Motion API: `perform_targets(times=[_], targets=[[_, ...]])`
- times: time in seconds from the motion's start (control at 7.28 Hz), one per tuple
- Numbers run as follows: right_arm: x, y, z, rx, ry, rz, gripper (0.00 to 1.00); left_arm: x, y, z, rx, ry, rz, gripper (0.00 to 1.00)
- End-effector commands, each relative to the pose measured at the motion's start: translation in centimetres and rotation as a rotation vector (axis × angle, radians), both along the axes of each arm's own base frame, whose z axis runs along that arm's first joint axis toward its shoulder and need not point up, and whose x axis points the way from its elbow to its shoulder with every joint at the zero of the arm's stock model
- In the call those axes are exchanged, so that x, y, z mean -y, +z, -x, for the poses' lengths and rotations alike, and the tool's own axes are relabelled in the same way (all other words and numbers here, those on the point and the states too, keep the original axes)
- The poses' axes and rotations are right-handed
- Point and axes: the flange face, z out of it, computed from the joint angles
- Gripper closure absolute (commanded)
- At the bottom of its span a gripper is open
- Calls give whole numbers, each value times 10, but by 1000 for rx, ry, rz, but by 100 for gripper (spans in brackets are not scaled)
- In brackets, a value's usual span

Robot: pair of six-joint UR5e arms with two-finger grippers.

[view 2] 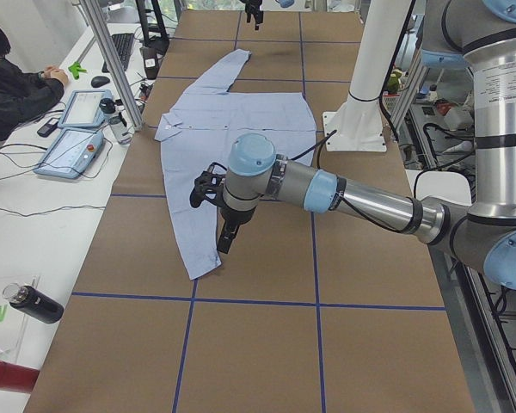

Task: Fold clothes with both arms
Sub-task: 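Lower the right gripper to the cuff of the sleeve nearest it and grasp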

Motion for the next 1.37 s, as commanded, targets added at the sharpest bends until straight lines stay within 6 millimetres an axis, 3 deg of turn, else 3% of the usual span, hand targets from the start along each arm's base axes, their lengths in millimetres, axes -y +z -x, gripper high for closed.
perform_targets(times=[0.0,0.14,0.27,0.55,0.69,1.24], targets=[[12,20,45,-88,-50,-25,2,-1,1,0,0,1,2,0],[20,30,53,-98,-57,-26,2,-1,1,0,0,1,2,0],[23,58,54,-89,-60,-47,2,-1,1,0,0,1,2,0],[26,92,57,-69,-61,-86,7,-1,1,0,0,1,2,0],[34,86,69,-66,-72,-96,8,-1,1,0,1,2,1,0],[30,112,79,-90,-95,-57,8,-1,1,0,1,2,1,0]])
